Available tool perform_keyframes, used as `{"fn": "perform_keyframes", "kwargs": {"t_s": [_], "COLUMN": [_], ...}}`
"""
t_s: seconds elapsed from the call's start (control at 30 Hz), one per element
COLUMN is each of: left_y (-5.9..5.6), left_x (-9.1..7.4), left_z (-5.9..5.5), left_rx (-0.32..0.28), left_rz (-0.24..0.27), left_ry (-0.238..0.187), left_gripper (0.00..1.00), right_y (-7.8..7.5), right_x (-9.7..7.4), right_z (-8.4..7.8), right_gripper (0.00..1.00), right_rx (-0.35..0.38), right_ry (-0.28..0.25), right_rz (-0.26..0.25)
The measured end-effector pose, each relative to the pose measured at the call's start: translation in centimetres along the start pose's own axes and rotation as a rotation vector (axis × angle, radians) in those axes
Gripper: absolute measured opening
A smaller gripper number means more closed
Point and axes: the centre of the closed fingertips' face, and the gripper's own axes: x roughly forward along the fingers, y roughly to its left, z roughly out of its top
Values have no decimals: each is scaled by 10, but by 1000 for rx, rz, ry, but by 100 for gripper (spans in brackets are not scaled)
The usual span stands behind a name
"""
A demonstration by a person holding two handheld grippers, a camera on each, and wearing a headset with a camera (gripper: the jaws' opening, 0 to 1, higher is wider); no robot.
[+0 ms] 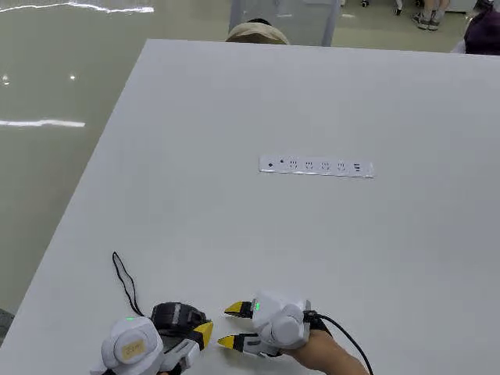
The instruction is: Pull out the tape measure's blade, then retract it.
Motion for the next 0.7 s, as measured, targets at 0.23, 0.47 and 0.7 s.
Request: {"fn": "perform_keyframes", "kwargs": {"t_s": [0.23,0.47,0.7], "left_y": [-5,-4,-5], "left_x": [-6,-7,-8], "left_z": [6,5,2], "left_rx": [91,198,268], "left_rz": [-61,-104,-191], "left_ry": [-14,9,27], "left_gripper": [77,78,78], "right_y": [0,-2,0], "right_x": [-20,-42,-66], "right_z": [-7,-12,-18], "right_gripper": [33,36,40], "right_rx": [57,102,131], "right_ry": [-4,-15,-17], "right_rz": [-53,-107,-157]}}
